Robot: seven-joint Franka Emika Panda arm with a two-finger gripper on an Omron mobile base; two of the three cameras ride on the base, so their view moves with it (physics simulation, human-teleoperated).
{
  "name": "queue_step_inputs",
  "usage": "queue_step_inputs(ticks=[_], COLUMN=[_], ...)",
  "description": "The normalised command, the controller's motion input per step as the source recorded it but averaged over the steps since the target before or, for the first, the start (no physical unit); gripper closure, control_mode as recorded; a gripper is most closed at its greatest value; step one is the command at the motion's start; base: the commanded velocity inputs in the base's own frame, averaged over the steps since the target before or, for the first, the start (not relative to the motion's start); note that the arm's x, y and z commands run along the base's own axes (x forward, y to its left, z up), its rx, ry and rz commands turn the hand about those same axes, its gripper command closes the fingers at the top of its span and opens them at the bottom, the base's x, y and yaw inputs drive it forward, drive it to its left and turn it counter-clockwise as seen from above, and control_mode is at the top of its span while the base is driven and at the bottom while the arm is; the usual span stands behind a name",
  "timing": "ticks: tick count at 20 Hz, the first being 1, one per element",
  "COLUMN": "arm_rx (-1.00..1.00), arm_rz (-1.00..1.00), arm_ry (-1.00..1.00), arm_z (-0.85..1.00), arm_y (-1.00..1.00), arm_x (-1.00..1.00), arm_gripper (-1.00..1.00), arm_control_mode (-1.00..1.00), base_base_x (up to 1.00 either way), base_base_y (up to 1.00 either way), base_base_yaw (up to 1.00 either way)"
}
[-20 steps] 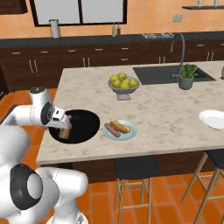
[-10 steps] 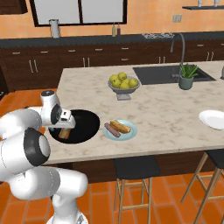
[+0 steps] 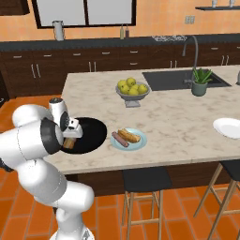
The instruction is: Place one bun and one sausage from the bowl on each plate.
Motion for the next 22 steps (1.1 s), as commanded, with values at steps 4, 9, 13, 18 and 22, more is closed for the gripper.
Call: queue_step_inputs(ticks=[4,9,13,18,22], arm_rx=[0.00,0.00,0.00,0.00,0.00], arm_rz=[0.00,0.00,0.00,0.00,0.00], arm_ry=[0.00,0.00,-0.01,0.00,0.00], arm_z=[-0.31,-0.27,-0.16,-0.14,-0.31], arm_y=[0.02,0.00,0.00,0.00,0.00], arm_x=[0.08,0.14,0.33,0.27,0.18], arm_gripper=[-1.00,-1.00,-1.00,-1.00,-1.00], arm_control_mode=[-1.00,-1.00,-1.00,-1.00,-1.00], base_base_x=[0.00,0.00,0.00,0.00,0.00], base_base_y=[0.00,0.00,0.00,0.00,0.00], base_base_yaw=[0.00,0.00,0.00,0.00,0.00])
